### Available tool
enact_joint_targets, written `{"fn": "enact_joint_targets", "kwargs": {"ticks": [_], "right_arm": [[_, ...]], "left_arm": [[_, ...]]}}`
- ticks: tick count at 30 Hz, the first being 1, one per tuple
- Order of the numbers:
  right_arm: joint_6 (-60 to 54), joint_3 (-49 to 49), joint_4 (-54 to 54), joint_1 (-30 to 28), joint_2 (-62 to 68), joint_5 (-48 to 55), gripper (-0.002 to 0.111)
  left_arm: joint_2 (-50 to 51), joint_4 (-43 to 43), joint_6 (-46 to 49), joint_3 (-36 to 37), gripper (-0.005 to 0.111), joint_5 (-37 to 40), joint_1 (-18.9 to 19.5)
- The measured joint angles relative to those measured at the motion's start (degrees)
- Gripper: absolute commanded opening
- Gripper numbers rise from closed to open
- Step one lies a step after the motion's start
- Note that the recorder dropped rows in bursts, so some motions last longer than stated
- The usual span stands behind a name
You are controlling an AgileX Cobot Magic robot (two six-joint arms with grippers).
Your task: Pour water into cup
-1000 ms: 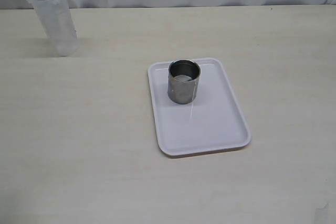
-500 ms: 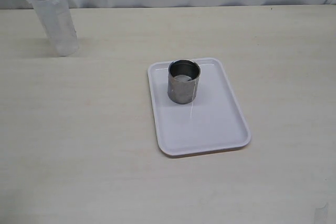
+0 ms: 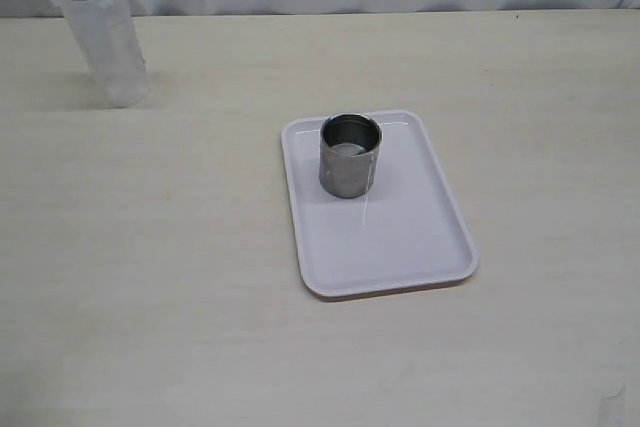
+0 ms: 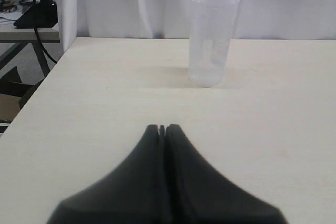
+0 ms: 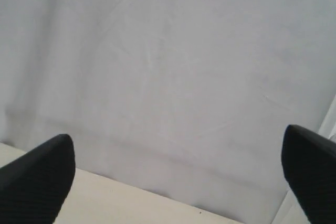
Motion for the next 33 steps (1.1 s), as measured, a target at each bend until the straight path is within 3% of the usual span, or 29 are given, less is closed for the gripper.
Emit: {"fn": "enact_joint_targets", "kwargs": {"ticks": [6,16,23,27,33], "right_arm": [[-10.38,4.07,10.43,0.0,0.0,-0.7,0.11],[-11.65,11.15,20.81,-4.3,0.1,-1.68,0.11],[-11.56,11.18,25.12,-4.52,0.1,3.45,0.11],[-9.92,11.18,25.5,-4.52,0.1,13.5,0.11],[-7.64,11.18,28.16,-4.52,0.1,15.87,0.11]], "left_arm": [[0.0,0.0,0.0,0.0,0.0,0.0,0.0],[0.0,0.0,0.0,0.0,0.0,0.0,0.0],[0.0,0.0,0.0,0.0,0.0,0.0,0.0],[0.0,0.0,0.0,0.0,0.0,0.0,0.0],[0.0,0.0,0.0,0.0,0.0,0.0,0.0]]}}
